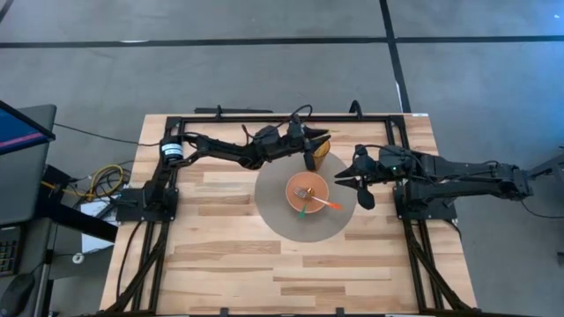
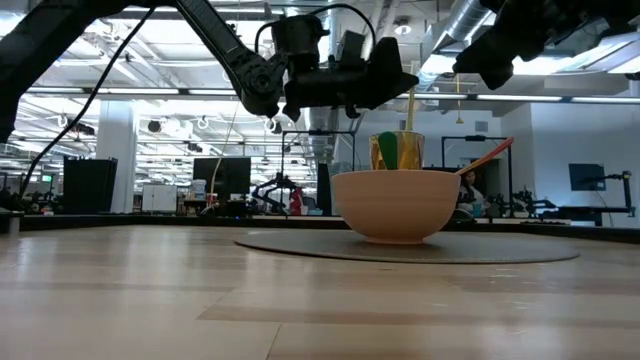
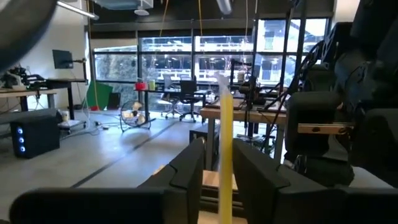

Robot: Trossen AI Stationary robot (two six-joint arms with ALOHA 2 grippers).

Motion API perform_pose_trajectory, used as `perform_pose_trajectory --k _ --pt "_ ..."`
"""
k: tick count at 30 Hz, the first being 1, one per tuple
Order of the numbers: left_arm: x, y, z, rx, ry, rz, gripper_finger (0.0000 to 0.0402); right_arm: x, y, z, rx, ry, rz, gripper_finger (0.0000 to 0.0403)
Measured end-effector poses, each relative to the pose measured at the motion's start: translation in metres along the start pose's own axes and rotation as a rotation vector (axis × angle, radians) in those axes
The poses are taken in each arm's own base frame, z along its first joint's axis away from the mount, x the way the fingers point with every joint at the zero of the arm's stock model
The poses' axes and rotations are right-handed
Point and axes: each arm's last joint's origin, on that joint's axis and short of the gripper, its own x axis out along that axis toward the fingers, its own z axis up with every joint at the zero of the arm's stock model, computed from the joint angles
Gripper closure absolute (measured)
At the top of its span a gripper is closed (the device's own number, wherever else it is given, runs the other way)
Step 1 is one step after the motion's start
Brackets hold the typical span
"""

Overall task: Pick & Place Utensil
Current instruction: Put the yellow straw into the brown cup on the gray mat, then return to Home Position

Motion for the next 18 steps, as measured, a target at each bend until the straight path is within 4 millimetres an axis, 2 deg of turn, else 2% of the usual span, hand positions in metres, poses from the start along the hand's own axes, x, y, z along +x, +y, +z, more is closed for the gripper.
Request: perform_pose_trajectory --k 5,8,14,18 --pt "-0.001 -0.003 0.014 -0.001 -0.021 -0.005 0.0300 0.000 0.000 0.000 0.000 0.000 0.001 0.0326" --pt "-0.002 -0.007 0.030 -0.003 -0.047 -0.015 0.0291 0.000 0.000 0.000 0.000 0.001 0.001 0.0326" --pt "-0.011 -0.017 0.081 -0.005 -0.061 -0.040 0.0284 0.000 0.000 0.000 0.000 0.000 0.000 0.0326" --pt "-0.026 -0.020 0.124 -0.004 -0.017 -0.052 0.0285 0.000 0.000 0.000 0.000 0.001 0.000 0.0326"
